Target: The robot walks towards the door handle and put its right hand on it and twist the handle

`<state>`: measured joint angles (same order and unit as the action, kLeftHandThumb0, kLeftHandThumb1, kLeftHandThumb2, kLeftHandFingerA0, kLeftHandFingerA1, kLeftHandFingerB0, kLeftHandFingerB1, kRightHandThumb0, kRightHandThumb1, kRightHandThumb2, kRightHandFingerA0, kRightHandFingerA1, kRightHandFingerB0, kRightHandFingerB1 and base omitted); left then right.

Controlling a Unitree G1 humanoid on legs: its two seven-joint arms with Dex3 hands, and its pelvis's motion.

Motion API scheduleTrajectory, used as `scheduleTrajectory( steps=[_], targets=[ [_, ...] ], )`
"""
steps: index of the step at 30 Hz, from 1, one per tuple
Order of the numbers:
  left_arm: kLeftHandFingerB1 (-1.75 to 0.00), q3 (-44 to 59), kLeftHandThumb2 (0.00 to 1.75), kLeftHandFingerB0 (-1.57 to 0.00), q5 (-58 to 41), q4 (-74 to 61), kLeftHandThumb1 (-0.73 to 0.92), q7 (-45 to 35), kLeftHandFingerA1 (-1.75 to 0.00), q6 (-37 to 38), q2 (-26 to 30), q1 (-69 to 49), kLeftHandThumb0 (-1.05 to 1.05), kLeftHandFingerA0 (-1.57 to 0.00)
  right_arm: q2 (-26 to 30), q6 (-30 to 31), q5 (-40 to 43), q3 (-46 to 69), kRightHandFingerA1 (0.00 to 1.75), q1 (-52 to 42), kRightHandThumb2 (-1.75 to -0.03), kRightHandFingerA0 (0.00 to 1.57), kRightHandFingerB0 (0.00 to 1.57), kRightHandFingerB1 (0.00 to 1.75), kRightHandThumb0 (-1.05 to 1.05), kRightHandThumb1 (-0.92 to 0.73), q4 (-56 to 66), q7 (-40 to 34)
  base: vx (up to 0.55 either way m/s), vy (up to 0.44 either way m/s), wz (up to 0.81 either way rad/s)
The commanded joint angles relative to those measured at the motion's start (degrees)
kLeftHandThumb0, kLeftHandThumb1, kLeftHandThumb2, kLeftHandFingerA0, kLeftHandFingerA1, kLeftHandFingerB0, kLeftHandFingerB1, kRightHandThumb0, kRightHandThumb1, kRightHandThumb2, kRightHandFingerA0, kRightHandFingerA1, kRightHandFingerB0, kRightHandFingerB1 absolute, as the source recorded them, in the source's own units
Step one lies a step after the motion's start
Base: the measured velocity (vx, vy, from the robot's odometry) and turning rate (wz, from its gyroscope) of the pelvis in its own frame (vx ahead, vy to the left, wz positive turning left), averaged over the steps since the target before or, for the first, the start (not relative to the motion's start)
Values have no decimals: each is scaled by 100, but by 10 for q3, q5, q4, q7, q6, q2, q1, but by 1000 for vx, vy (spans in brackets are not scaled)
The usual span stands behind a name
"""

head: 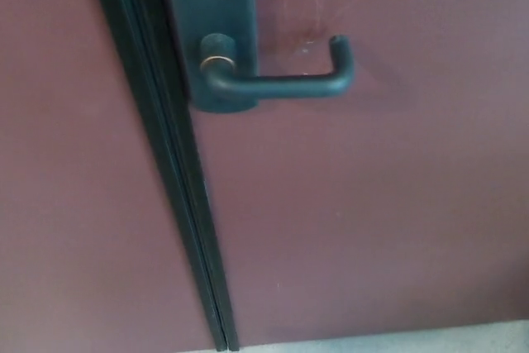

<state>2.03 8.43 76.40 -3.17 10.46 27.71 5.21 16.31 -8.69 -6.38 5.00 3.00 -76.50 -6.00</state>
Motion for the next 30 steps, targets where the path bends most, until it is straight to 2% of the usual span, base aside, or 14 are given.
scheduleTrajectory(
  steps=[1,6,14,16,20,21,22,24,25,26,27,28,30],
  targets=[
    [-39,2,58,-48,3,1,58,-4,-44,-2,4,-1,-33,-59,-4,7,-5,-4,59,-1,-77,59,26,44,-42,-50,0,4,60,232,31],
    [-39,0,58,-48,5,-1,58,-5,-44,2,7,-1,-33,-59,-5,6,-1,-3,59,-2,-77,58,26,44,-41,-50,4,10,51,173,-2],
    [-40,2,57,-49,4,1,58,-5,-44,0,9,-1,-32,-59,-8,12,-1,-2,58,-1,-77,56,27,45,-43,-50,0,15,0,0,0],
    [-40,2,57,-50,4,2,58,-3,-44,-1,8,-2,-32,-60,-9,12,2,0,63,-2,-78,62,25,44,-42,-49,0,18,0,0,0],
    [-40,-4,57,-50,10,2,58,-2,-45,-1,9,-3,-33,-61,-9,13,0,-1,63,-2,-78,62,24,44,-42,-50,-1,20,0,0,0],
    [-40,-4,57,-50,9,2,58,-2,-45,-1,9,-3,-32,-62,-9,13,-1,-2,57,-2,-63,68,32,35,-36,-65,-1,21,0,0,0],
    [-51,-5,76,-46,9,2,48,-2,-55,0,9,-3,-40,-56,-10,14,0,0,61,-1,-60,70,30,33,-35,-65,-1,22,0,0,0],
    [-51,-8,76,-46,12,1,48,1,-55,-2,9,1,-40,-56,-10,15,2,2,59,2,-59,70,30,33,-35,-64,-1,23,0,0,0],
    [-51,-9,76,-46,12,1,48,2,-55,-2,9,2,-40,-57,-10,15,1,1,61,2,-60,70,29,33,-35,-65,0,23,0,0,0],
    [-40,-9,57,-51,11,2,58,2,-45,-2,8,2,-33,-63,-9,14,1,1,61,1,-60,70,29,33,-35,-65,0,23,0,0,0],
    [-40,-9,57,-51,10,2,58,2,-45,-2,8,2,-33,-63,-9,14,1,1,61,0,-60,70,29,33,-35,-65,0,23,0,0,0],
    [-40,-10,57,-51,10,2,58,1,-46,-1,9,1,-33,-65,-8,13,0,0,61,-1,-78,62,25,44,-43,-51,0,22,0,0,0],
    [-40,-9,57,-51,9,1,59,-2,-46,0,9,1,-33,-65,-4,9,5,6,59,-4,-78,59,27,45,-44,-51,1,24,0,0,0]
  ],
)
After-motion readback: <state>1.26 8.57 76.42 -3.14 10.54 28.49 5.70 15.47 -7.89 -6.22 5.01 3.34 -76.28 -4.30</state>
